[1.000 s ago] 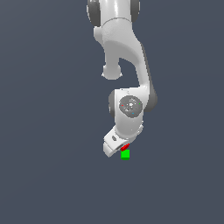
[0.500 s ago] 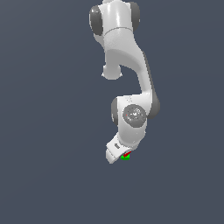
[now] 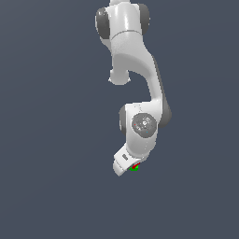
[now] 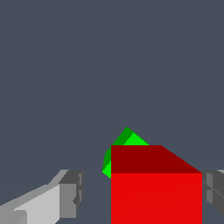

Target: Stack the red cube on top of the green cube.

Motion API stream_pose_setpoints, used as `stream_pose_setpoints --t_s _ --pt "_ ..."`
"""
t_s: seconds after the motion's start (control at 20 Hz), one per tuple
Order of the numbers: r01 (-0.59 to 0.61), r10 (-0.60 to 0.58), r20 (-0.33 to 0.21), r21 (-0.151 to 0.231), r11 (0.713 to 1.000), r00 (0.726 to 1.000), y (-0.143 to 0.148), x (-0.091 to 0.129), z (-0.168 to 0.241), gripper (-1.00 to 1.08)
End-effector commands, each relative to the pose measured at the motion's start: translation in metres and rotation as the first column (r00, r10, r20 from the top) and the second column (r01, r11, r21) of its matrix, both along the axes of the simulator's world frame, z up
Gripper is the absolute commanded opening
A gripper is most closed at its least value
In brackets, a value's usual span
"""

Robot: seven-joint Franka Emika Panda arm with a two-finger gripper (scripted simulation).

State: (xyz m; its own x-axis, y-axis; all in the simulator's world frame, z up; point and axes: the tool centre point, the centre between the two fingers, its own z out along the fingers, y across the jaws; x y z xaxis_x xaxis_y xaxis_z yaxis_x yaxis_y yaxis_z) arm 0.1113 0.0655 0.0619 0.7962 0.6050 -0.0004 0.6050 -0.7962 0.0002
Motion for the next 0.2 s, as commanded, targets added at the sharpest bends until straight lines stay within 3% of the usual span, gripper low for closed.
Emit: stream_pose_setpoints --t_s 0.0,0.15 --pt "0.0 0.0 0.0 0.0 1.0 1.0 0.0 0.0001 0.0 1.0" --pt "0.0 0.0 0.0 0.0 1.0 1.0 0.0 0.0001 0.0 1.0"
